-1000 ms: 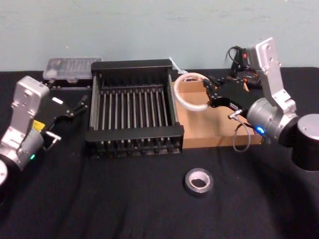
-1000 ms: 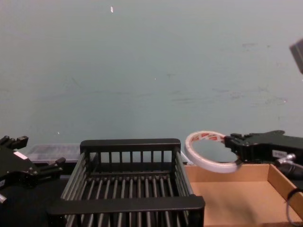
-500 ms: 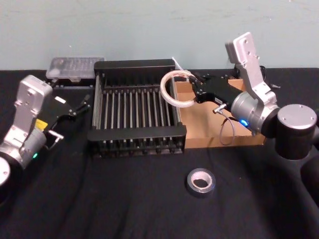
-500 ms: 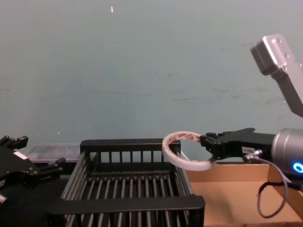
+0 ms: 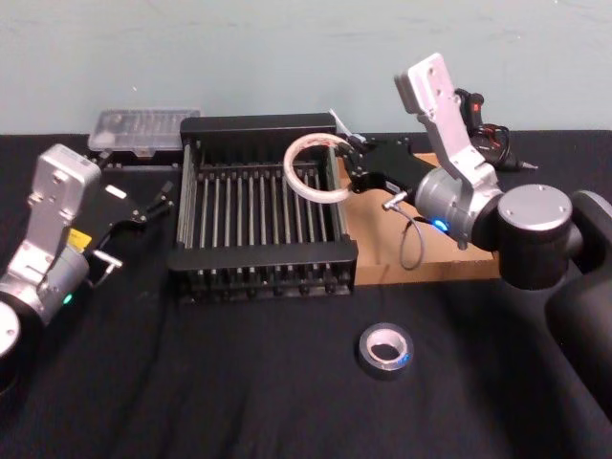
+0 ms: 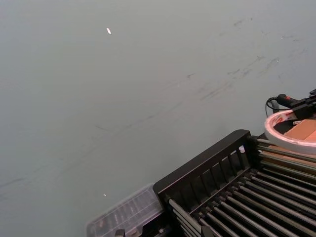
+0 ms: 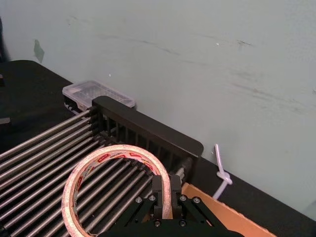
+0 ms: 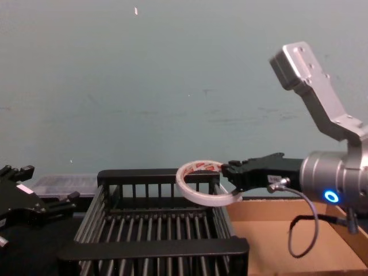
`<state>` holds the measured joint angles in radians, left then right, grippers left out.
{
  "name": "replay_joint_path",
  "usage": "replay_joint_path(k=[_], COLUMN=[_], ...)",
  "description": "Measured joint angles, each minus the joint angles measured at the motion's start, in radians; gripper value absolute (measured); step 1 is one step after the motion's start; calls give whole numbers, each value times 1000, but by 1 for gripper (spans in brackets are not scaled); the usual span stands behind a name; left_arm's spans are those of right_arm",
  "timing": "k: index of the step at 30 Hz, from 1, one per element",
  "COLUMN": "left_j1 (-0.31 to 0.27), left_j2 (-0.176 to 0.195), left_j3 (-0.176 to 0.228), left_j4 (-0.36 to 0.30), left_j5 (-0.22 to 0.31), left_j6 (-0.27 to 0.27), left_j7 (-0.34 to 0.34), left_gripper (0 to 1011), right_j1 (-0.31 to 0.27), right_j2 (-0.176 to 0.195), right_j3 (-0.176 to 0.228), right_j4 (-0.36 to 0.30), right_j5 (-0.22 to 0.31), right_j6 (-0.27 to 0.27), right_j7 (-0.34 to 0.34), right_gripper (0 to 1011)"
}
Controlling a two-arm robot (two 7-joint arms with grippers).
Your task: Pick up the white tape and place it into the black box , Pick up the silver tape and place it into the brown box.
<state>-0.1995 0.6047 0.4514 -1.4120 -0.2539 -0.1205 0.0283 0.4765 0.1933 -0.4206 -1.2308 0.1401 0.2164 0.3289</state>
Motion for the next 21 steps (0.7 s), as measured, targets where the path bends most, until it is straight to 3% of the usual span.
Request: replay_joint_path(k=[21], left_j1=[0], left_j2=[0], left_j3=[0], left_j4=[0], left_j5=[0], left_j6=[0], left_j7=[0], left_gripper=[1001], right_j1=[76], right_j2=[-68], right_j3=[-43], right_j4=[99], right_j5=[-56], right_j6=[2], right_j7=[13], right_gripper=[104])
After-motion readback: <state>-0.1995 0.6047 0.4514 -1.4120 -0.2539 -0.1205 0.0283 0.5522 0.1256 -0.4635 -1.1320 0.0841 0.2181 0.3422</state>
